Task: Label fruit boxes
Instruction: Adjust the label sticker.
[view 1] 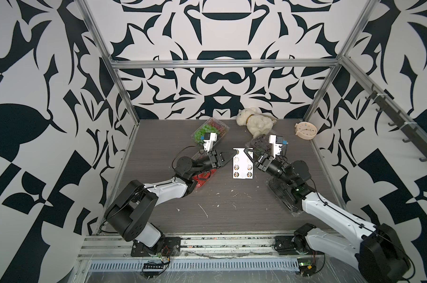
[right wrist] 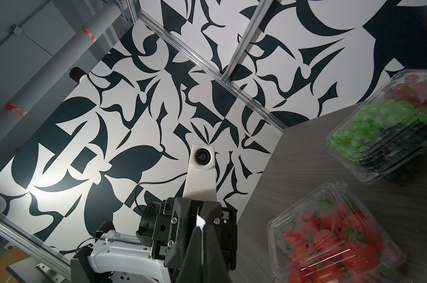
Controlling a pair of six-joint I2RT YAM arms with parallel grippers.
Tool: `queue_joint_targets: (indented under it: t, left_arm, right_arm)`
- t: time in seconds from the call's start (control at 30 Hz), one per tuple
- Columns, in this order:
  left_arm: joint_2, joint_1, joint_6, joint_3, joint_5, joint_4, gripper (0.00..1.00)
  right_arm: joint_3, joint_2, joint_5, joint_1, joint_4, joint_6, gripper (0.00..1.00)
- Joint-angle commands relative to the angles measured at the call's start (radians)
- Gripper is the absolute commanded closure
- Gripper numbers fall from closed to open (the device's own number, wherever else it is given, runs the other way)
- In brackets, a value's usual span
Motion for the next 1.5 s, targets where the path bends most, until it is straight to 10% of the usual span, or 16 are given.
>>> queue_joint_targets:
  t: [0.0, 0.4, 0.67, 1.1, 1.27, 1.47]
  left_arm:
    - [0.011, -0.005, 0.013, 0.012, -0.002, 0.026, 0.83]
    - [0.029, -0.006, -0.004, 0.03, -0.022, 0.025, 1.0]
    - [0.012, -0.005, -0.008, 0.048, 0.006, 0.025, 1.0]
    - [0.03, -0.009, -0.022, 0.066, 0.028, 0.025, 1.0]
    - [0.032, -0.005, -0.027, 0.078, 0.016, 0.025, 0.83]
    - [0.044, -0.006, -0.033, 0.091, 0.018, 0.026, 0.87]
  right_arm:
    - [0.005, -0.022, 0.007, -0.003, 0.06, 0.007, 1.0]
    - [0.006, -0.014, -0.033, -0.002, 0.068, 0.001, 0.99]
    - [-0.002, -0.005, -0.081, -0.002, 0.111, 0.004, 0.74]
    - [0.02, 0.024, -0.101, -0.003, 0.135, 0.025, 1.0]
    - [0.016, 0.024, -0.098, -0.003, 0.136, 0.024, 1.0]
    - [0.015, 0.022, -0.096, -0.003, 0.135, 0.022, 1.0]
